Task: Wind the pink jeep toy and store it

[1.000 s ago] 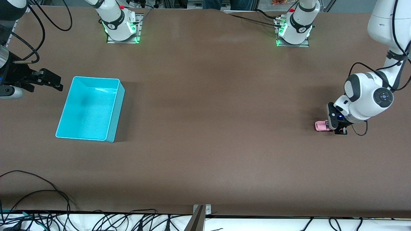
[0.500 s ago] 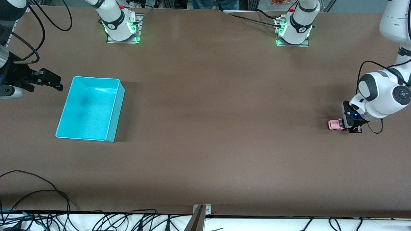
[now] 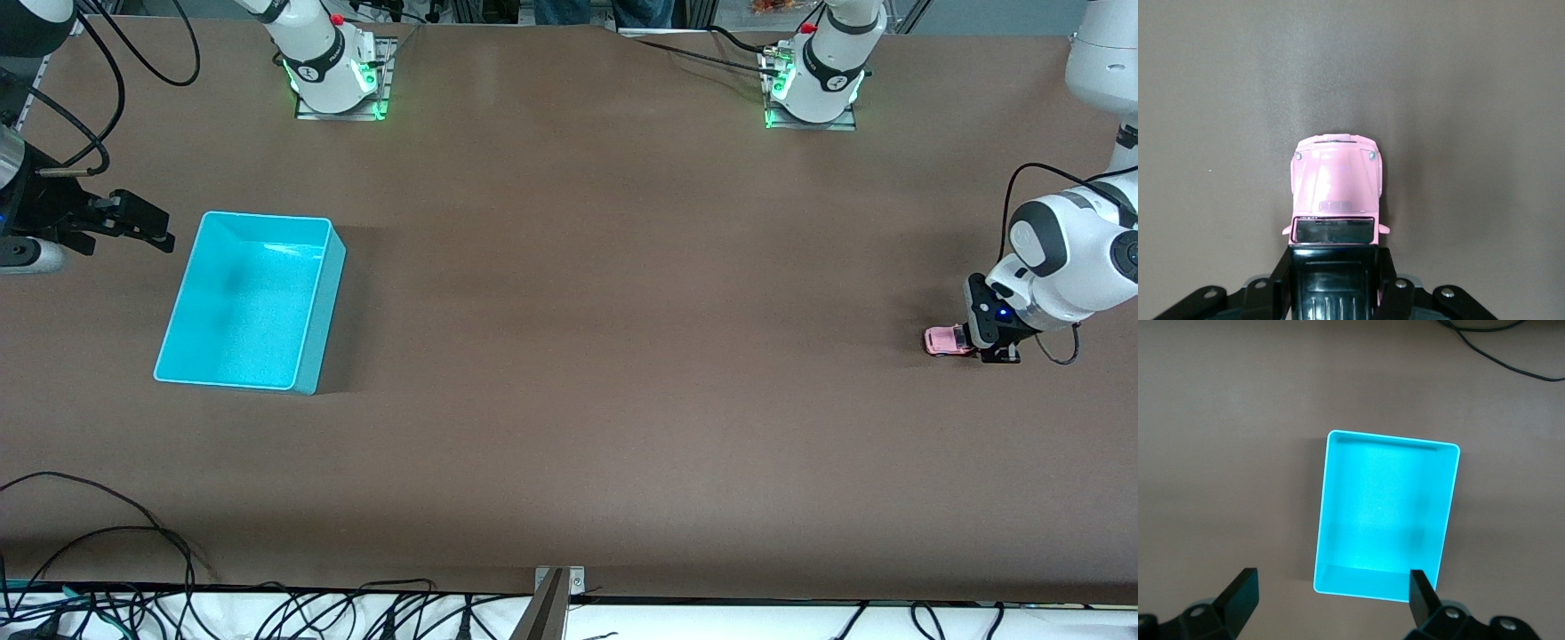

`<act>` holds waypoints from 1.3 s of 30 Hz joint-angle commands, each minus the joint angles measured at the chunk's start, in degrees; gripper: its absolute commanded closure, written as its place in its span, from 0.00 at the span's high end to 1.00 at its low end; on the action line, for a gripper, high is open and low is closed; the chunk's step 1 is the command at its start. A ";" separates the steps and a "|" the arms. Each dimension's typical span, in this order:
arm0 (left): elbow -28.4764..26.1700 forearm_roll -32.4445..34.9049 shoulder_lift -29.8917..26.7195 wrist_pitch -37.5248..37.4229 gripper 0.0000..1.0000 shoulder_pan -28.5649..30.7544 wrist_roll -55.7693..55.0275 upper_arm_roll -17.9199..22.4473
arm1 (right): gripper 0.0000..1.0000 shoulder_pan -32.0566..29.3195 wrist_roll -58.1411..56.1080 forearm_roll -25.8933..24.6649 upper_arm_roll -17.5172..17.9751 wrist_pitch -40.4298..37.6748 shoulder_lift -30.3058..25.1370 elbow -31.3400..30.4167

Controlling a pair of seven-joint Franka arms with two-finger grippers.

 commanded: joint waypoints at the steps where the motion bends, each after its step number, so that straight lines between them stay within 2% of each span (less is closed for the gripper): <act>1: -0.14 1.22 2.30 -0.93 0.06 1.69 2.16 -0.07 | 1.00 0.04 -0.24 -0.03 0.15 -1.24 0.12 1.28; 15: 1.01 1.22 2.74 -0.93 0.07 3.18 3.75 -0.07 | 1.00 0.04 -0.24 -0.03 0.15 -1.24 0.20 1.28; 17: 1.09 1.22 2.74 -0.93 0.09 3.18 3.75 -0.07 | 1.00 0.04 -0.24 -0.03 0.15 -1.24 0.12 1.28; 19: 1.18 1.22 2.65 -0.93 0.16 3.27 3.75 -0.07 | 1.00 0.04 -0.24 -0.03 0.15 -1.24 0.20 1.28; 20: 1.18 1.22 2.56 -0.93 0.22 3.18 3.75 -0.07 | 1.00 0.04 -0.24 -0.03 0.15 -1.24 0.20 1.28; 21: 1.44 1.22 2.47 -1.02 0.37 3.18 3.75 -0.16 | 1.00 0.04 -0.24 -0.03 0.15 -1.24 0.20 1.28; 22: 1.79 1.04 2.47 -1.19 0.64 3.18 3.66 -0.24 | 1.00 0.04 -0.24 -0.03 0.15 -1.24 0.12 1.28; 23: 2.06 1.04 2.38 -1.45 1.00 3.18 3.75 -0.33 | 1.00 0.04 -0.24 -0.03 0.15 -1.24 0.12 1.28; 32: 7.77 0.34 1.95 -11.03 1.00 2.92 3.48 -1.74 | 1.00 0.04 -0.24 -0.03 0.15 -1.24 0.12 1.28; 39: 8.04 0.34 -0.34 -13.67 1.00 2.74 2.87 -1.83 | 1.00 0.04 -0.24 -0.03 0.15 -1.15 0.20 1.28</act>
